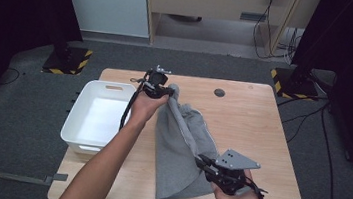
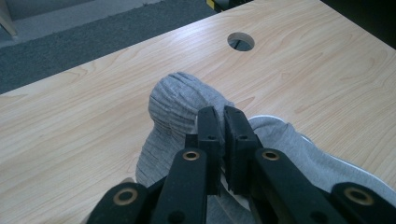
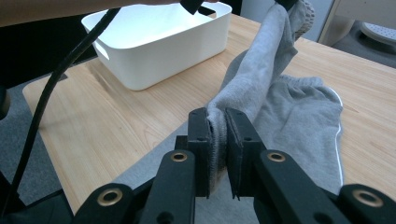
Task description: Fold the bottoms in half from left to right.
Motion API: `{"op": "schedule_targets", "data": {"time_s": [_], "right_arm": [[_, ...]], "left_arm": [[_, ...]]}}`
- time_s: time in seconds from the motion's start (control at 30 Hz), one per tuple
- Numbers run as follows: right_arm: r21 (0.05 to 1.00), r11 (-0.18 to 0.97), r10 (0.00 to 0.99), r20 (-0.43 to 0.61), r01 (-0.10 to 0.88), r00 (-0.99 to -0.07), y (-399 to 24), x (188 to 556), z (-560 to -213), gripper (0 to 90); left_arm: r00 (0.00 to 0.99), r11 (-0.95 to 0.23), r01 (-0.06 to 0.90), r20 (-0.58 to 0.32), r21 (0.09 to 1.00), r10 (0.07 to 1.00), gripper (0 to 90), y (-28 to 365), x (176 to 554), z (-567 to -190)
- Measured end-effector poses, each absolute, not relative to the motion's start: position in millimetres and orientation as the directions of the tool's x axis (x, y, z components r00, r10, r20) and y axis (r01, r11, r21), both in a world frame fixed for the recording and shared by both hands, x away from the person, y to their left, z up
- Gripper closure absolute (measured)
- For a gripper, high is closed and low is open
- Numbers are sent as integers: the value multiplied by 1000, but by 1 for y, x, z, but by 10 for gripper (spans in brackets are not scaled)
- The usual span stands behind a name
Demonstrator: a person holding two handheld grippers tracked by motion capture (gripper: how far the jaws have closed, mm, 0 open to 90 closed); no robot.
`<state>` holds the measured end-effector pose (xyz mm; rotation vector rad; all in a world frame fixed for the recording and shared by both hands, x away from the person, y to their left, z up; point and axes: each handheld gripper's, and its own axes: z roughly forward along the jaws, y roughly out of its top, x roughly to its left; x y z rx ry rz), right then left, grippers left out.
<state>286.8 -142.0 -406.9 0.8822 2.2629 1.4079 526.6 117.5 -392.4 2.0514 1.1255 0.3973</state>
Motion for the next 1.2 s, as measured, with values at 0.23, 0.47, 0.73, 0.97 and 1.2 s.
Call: {"op": "schedule_targets", "data": {"time_s": [0.23, 0.47, 0.73, 0.97, 1.2], "right_arm": [[895, 295, 672, 55, 335, -739, -153, 284, -411, 815], [896, 289, 677, 58, 338, -734, -158, 282, -411, 815], [893, 308, 680, 36, 329, -732, -157, 279, -412, 816], [879, 320, 693, 38, 354, -720, -161, 281, -420, 815], [863, 350, 693, 24, 365, -720, -162, 276, -432, 815]], "left_arm": [[573, -340, 584, -78, 737, 816, 863, 110, 525, -393], [575, -349, 590, -75, 728, 815, 863, 105, 526, -397], [576, -352, 590, -74, 726, 814, 864, 100, 528, -402], [579, -350, 587, -76, 730, 812, 863, 92, 529, -407], [591, -350, 587, -91, 730, 801, 864, 81, 531, -421]]}}
